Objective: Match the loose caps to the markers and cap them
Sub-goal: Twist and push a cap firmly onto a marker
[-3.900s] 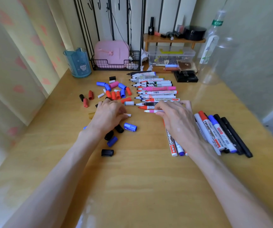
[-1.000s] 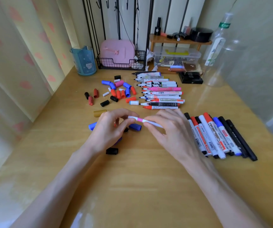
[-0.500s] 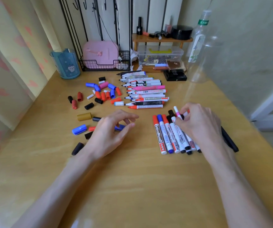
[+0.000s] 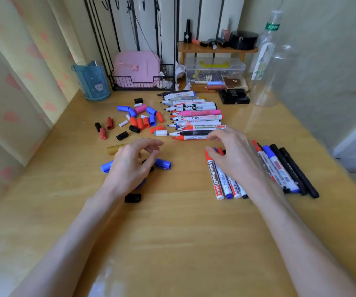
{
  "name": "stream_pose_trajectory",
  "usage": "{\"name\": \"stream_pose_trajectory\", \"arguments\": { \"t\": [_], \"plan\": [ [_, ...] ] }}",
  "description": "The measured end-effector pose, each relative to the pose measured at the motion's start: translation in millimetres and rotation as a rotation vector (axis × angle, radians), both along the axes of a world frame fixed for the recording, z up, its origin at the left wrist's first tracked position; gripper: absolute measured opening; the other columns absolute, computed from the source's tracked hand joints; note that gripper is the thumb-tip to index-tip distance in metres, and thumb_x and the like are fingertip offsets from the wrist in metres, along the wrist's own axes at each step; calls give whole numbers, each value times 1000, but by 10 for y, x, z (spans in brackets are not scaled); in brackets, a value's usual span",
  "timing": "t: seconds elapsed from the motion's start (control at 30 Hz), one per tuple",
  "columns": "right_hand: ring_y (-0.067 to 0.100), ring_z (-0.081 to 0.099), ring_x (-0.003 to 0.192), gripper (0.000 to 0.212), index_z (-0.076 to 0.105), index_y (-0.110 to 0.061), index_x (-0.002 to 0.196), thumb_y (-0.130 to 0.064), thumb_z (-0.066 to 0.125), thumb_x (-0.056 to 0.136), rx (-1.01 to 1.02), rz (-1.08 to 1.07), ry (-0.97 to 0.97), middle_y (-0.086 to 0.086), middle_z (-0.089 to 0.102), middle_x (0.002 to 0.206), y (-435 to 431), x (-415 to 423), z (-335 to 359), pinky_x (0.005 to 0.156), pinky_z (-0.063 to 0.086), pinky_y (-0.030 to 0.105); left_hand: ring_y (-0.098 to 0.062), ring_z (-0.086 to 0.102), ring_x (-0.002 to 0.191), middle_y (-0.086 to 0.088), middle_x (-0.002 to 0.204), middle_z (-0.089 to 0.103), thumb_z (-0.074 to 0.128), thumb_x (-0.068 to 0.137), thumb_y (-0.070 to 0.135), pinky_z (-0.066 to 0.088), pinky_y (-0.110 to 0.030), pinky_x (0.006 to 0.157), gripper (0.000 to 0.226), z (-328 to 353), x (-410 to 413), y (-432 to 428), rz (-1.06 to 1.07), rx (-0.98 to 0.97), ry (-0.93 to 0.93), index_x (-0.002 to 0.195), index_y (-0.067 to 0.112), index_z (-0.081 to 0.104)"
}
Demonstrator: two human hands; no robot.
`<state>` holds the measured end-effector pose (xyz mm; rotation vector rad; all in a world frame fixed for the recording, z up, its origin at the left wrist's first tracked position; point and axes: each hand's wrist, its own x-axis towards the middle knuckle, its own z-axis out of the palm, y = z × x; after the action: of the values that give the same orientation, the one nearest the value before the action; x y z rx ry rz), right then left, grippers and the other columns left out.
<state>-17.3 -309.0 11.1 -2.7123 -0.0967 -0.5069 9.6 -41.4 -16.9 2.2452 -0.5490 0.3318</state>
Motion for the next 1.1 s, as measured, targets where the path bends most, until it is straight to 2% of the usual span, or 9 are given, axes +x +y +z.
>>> {"name": "stream_pose_trajectory", "arguments": {
  "t": [0.17, 0.33, 0.53, 0.67, 0.83, 0.97, 1.1],
  "plan": [
    [31, 56, 117, 33, 68, -15, 125, -22, 74, 94, -159, 19, -27, 8, 66, 123, 131, 364, -46, 93, 46, 42, -7, 61, 98, 10, 120, 58, 69, 96, 16, 55, -36, 78, 32, -17, 46, 83, 72, 25, -53, 126, 27, 69],
    [32, 54, 116, 34, 71, -18, 123, -22, 78, 91, -272, -41, -15, 8, 69, 119, 220, 605, -89, 94, 37, 42, -5, 62, 93, 11, 111, 63, 69, 96, 17, 54, -35, 81, 25, 16, 57, 193, 124, 27, -36, 118, 28, 73],
    [30, 56, 104, 15, 73, -16, 102, -17, 79, 89, -298, -23, -82, 7, 71, 104, 225, 653, -133, 87, 32, 38, -8, 63, 105, 14, 115, 65, 75, 93, 32, 55, -38, 91, 23, 18, 58, 301, 17, 141, 63, 116, 34, 74],
    [29, 62, 96, 17, 69, -15, 104, -14, 78, 89, -254, 59, -214, 3, 72, 93, 259, 509, -117, 86, 30, 34, -13, 59, 112, 12, 119, 64, 77, 92, 37, 52, -40, 96, 29, -25, 11, 237, -48, 200, 30, 120, 30, 75],
    [23, 61, 95, 15, 63, -21, 105, -15, 72, 95, -242, 156, -186, -4, 69, 92, 284, 164, -109, 91, 34, 37, -20, 54, 118, 11, 123, 66, 68, 93, 47, 49, -53, 99, 38, -146, -10, 63, -37, 352, -52, 123, 26, 73],
    [21, 58, 95, 21, 64, -23, 107, -9, 72, 94, -209, 169, -193, -8, 63, 96, 248, -4, -153, 94, 37, 41, -18, 56, 110, 13, 108, 69, 75, 92, 41, 48, -44, 91, 22, -157, 1, 20, -1, 301, -85, 109, 26, 74],
    [21, 58, 97, 25, 64, -24, 108, -4, 70, 93, -150, 164, -207, -8, 62, 98, 213, -70, -188, 94, 35, 40, -4, 53, 102, 23, 99, 66, 76, 93, 41, 41, -27, 92, 19, -149, -12, 49, 13, 138, -10, 108, 30, 72]
  ]
}}
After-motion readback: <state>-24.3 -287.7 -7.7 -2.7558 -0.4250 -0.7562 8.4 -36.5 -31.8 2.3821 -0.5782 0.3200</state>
